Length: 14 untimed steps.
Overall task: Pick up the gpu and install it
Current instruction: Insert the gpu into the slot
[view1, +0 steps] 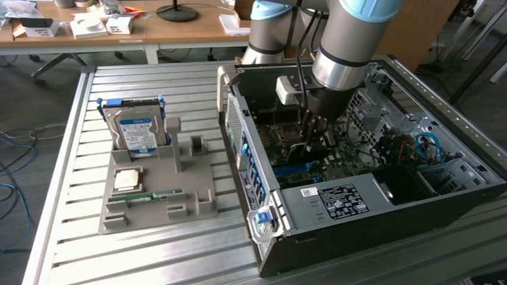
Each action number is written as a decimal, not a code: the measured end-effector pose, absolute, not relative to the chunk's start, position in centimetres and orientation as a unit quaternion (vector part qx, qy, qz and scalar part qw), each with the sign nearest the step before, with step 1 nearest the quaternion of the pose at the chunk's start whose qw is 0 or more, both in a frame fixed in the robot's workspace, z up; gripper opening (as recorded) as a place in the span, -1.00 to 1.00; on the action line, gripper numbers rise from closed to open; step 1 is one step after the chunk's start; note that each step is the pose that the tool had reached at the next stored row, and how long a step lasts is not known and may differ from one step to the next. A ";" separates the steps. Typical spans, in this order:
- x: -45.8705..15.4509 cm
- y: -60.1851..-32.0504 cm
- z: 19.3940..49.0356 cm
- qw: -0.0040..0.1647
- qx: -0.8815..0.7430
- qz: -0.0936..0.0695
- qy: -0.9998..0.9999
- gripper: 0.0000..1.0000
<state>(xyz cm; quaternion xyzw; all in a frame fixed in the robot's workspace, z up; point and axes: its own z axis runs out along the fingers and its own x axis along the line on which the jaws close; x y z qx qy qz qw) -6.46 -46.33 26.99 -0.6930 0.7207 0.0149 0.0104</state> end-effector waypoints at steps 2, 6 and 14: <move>-6.5 -46.3 27.0 0.010 -0.693 0.015 0.721 -0.48; -6.5 -46.3 26.9 0.010 -0.693 0.015 0.721 -0.48; -6.6 -46.2 26.8 0.008 -0.692 0.015 0.722 -0.48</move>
